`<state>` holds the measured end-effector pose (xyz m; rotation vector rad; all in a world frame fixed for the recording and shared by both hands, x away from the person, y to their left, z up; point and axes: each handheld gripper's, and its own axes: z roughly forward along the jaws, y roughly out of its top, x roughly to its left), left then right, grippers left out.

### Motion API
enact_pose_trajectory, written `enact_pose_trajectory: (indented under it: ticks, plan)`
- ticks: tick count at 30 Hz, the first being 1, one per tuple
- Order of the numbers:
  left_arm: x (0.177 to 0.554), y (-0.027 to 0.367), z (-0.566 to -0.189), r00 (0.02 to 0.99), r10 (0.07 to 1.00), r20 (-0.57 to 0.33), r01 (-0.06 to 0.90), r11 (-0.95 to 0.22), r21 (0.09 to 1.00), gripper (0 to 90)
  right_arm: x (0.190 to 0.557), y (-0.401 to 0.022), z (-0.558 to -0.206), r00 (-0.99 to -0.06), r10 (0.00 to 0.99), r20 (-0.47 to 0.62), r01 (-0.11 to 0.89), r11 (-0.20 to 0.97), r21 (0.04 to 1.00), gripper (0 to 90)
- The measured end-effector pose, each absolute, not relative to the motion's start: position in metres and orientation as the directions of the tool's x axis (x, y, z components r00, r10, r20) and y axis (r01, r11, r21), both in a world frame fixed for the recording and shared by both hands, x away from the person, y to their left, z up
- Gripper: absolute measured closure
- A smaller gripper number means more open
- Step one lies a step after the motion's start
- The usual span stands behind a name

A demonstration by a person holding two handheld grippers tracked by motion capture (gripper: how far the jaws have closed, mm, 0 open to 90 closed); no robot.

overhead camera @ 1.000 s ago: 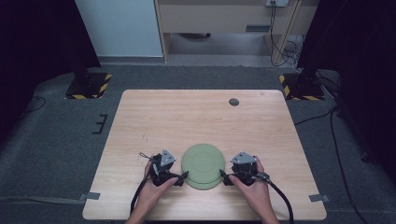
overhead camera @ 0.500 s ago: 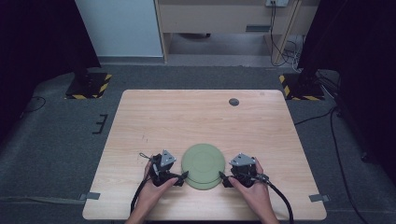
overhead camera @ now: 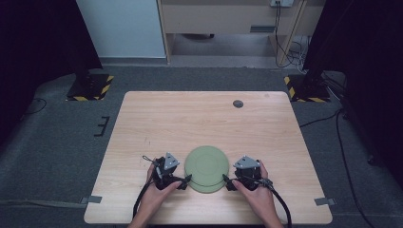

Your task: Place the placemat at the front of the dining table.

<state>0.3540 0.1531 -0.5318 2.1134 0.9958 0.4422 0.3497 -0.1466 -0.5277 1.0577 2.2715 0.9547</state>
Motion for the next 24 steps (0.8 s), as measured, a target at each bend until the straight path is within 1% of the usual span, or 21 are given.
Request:
enact_pose_trajectory:
  ticks: [24]
  plan:
    - [0.3634, 0.1547, -0.5329, 0.629, 0.777, -0.012, 0.517, -0.407, 0.753, 0.0, 0.3586, -0.1463, -0.5289, -0.586, 0.806, -0.086, 0.492, 0.438, 0.752, 3.9]
